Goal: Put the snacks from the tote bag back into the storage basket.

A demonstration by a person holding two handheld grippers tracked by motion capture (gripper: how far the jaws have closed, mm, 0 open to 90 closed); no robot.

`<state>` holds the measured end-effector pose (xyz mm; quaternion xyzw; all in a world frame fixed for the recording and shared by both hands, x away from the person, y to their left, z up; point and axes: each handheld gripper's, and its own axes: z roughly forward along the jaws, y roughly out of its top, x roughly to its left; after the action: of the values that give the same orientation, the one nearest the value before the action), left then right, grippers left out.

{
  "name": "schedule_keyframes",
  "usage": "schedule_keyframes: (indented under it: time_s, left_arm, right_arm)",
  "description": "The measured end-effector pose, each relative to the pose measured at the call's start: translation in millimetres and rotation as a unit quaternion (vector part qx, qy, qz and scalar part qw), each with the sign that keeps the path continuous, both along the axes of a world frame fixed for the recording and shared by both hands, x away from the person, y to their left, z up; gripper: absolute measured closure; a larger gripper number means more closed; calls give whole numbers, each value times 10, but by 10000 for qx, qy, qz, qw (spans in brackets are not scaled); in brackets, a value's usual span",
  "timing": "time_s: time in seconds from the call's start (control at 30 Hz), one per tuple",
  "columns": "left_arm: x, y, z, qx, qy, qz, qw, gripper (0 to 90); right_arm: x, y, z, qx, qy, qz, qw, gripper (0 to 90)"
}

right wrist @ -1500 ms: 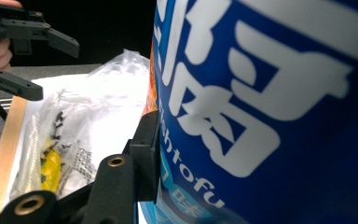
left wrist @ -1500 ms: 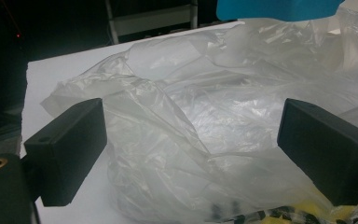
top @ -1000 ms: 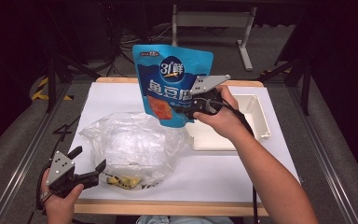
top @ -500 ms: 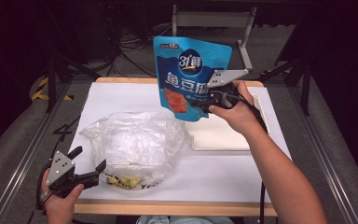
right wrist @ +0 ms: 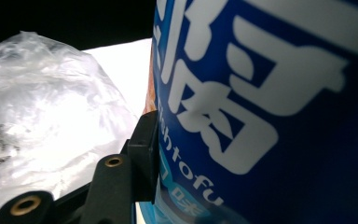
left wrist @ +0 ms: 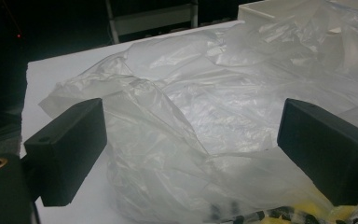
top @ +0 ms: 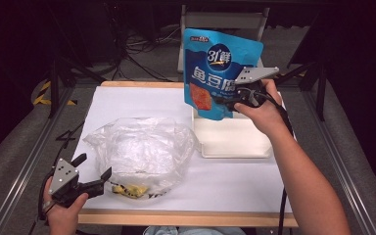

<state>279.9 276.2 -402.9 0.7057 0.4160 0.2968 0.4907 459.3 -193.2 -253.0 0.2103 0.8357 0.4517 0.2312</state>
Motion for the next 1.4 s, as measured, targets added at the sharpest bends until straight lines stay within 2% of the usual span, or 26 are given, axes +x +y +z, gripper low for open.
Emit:
schedule_keyframes:
  time_s: [0.33,0.63,1.2,1.4]
  left_arm:
    - [0,2,1,-1,-16,10,10000,91]
    - [0,-1,2,5,1,8,10000,91]
    - [0,-2,-1,-1,28,14,10000,91]
    - [1,-2,-1,15,28,10,10000,91]
  right_arm:
    - [137,-261,-54,-35,9,-244,9997,559]
    - [231,-423,-278,-21,99,-415,9991,558]
    - [327,-482,-719,-83,307,-519,9981,557]
    - [349,-472,-814,-177,324,-525,9979,557]
